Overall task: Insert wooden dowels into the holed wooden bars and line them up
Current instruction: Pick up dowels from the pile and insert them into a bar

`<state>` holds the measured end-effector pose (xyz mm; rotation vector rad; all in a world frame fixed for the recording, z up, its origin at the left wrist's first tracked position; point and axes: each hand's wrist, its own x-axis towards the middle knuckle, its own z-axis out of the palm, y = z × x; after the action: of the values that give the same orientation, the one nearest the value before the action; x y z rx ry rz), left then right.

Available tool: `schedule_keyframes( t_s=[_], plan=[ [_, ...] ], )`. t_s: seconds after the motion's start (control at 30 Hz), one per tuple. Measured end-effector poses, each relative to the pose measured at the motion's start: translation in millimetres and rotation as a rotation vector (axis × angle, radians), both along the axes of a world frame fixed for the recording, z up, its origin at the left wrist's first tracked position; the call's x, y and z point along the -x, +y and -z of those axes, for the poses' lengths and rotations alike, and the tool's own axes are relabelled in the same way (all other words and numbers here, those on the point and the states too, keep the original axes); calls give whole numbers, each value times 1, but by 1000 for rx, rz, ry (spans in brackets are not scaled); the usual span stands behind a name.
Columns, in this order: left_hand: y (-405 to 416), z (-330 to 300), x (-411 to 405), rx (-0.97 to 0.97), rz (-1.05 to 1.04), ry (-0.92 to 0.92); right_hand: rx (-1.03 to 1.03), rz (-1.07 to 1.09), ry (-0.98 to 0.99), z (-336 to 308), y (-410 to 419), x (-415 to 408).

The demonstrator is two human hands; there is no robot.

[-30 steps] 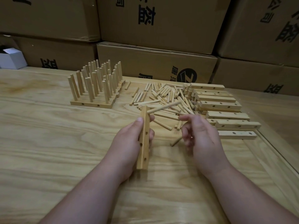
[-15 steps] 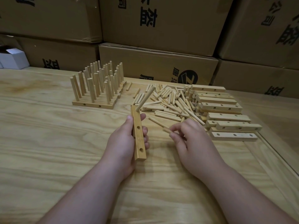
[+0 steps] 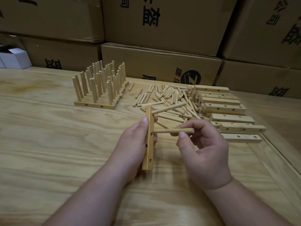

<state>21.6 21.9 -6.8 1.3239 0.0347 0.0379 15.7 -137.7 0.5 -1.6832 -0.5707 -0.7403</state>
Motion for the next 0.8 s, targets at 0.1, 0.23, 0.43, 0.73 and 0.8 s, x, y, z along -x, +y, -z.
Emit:
schedule_keyframes(
  t_s=[0.1, 0.23, 0.43, 0.73, 0.8],
  plan=[
    [0, 2, 0, -17, -3, -10, 21, -23, 9, -1, -1, 1],
    [1, 3, -1, -52, -29, -17, 30, -45, 0, -2, -1, 2],
    [1, 3, -1, -47, -61, -11, 58, -54, 47, 0, -2, 2],
    [0, -4, 1, 2, -44, 20, 54, -54, 211, 4, -8, -5],
    [1, -4, 1, -7, -57, 26, 114, -61, 204, 3, -10, -6]
  ],
)
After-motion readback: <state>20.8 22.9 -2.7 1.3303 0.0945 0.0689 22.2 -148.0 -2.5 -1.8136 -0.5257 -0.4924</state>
